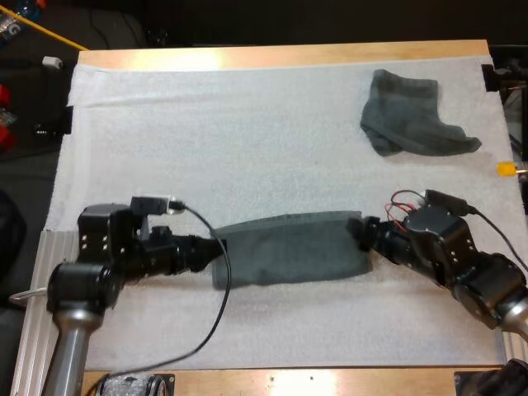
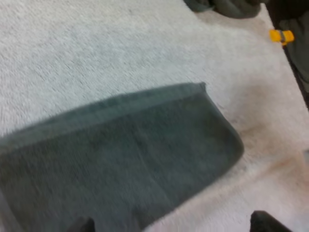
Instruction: Pick towel from pile, fold and stack
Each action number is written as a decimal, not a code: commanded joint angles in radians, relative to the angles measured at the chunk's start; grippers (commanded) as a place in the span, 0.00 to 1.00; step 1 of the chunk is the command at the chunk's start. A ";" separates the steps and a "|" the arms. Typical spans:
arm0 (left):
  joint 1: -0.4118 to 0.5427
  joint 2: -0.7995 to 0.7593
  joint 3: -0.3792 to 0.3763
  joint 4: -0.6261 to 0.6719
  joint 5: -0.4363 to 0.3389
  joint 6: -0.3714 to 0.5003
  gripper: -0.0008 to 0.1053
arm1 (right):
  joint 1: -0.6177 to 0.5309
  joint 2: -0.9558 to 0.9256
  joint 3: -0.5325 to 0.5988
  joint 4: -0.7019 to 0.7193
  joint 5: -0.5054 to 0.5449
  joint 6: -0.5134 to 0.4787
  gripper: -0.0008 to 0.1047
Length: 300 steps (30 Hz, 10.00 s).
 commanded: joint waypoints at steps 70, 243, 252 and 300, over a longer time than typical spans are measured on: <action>-0.004 -0.283 -0.009 0.283 -0.104 -0.244 0.59 | -0.246 0.668 -0.008 -0.235 -0.642 -0.206 0.70; -0.155 -0.008 0.050 0.038 -0.033 -0.052 0.68 | 0.245 -0.432 -0.172 0.554 0.204 -0.008 0.68; -0.186 0.174 0.050 -0.092 -0.035 -0.062 0.68 | 0.245 -0.432 -0.172 0.562 0.230 -0.008 0.68; -0.625 0.916 -0.204 -0.487 -0.058 -0.458 0.67 | 0.245 -0.432 -0.172 0.567 0.247 -0.008 0.68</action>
